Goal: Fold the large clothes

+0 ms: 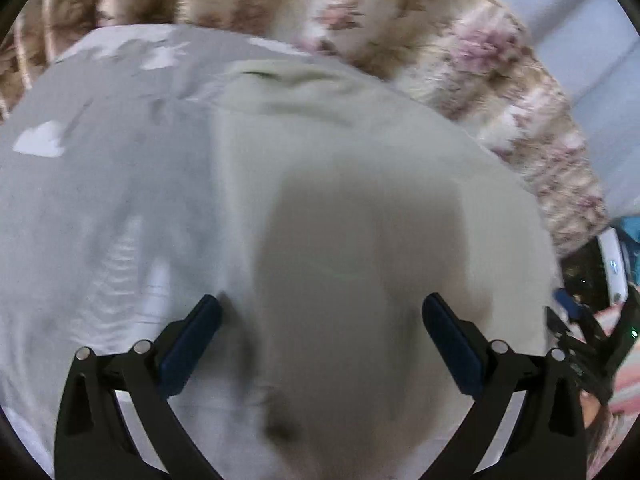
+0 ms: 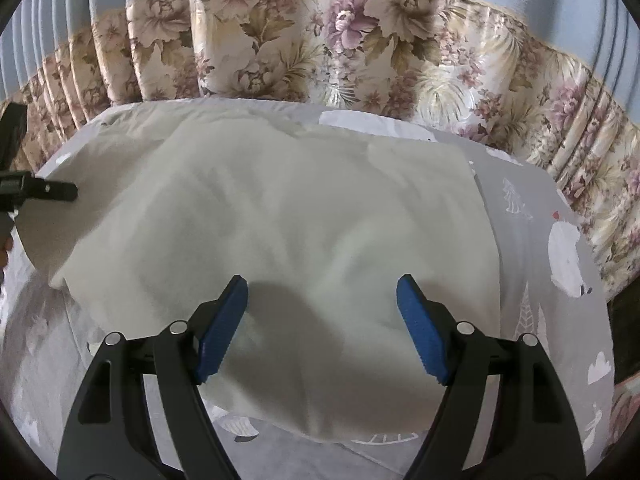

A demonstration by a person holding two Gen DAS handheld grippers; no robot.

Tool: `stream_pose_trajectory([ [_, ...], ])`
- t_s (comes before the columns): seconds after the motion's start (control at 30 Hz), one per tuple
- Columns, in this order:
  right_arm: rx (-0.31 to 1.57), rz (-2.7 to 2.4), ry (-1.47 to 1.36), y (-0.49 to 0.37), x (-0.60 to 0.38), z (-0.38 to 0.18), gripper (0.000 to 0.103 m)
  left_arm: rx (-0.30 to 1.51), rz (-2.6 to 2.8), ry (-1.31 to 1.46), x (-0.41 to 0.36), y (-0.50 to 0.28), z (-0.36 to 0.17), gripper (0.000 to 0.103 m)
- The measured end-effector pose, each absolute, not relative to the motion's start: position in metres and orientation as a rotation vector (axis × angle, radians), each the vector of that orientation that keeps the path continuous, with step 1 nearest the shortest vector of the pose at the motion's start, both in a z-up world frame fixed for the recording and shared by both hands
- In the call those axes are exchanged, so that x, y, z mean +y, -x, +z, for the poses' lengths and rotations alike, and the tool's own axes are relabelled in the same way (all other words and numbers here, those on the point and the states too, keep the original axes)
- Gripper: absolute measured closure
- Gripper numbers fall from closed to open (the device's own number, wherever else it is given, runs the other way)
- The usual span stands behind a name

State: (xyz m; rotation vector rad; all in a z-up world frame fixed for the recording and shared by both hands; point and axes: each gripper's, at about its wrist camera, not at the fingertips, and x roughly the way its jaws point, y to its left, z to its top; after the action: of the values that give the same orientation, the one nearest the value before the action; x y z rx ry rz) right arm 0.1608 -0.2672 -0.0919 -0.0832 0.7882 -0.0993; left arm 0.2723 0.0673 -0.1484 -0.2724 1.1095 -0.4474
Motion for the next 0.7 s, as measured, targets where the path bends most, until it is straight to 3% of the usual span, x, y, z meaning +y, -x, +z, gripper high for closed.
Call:
stream_pose_trajectory([
  [0.13,0.784,-0.107,0.077,-0.164,-0.266,-0.089,0.026,1.088,-0.459,0.118,0.027,-0.263,-0.147,0.003],
  [0.2,0.787,-0.106,0.085,-0.165,-0.264,-0.090,0.026,1.067,-0.436,0.059,0.017,-0.262,-0.148,0.012],
  [0.3,0.788,-0.098,0.092,-0.166,-0.261,-0.093,0.027,1.056,-0.460,0.084,0.024,-0.263,-0.144,0.049],
  [0.33,0.786,-0.091,0.087,-0.167,-0.261,-0.094,0.032,1.062,-0.495,0.119,0.028,-0.266,-0.144,0.064],
  [0.37,0.782,-0.081,0.070,-0.170,-0.261,-0.093,0.039,1.064,-0.526,0.146,0.030,-0.266,-0.142,0.070],
  [0.7,0.771,-0.014,-0.097,-0.209,-0.244,-0.086,0.096,0.969,-0.455,-0.007,-0.002,-0.254,-0.106,0.077],
])
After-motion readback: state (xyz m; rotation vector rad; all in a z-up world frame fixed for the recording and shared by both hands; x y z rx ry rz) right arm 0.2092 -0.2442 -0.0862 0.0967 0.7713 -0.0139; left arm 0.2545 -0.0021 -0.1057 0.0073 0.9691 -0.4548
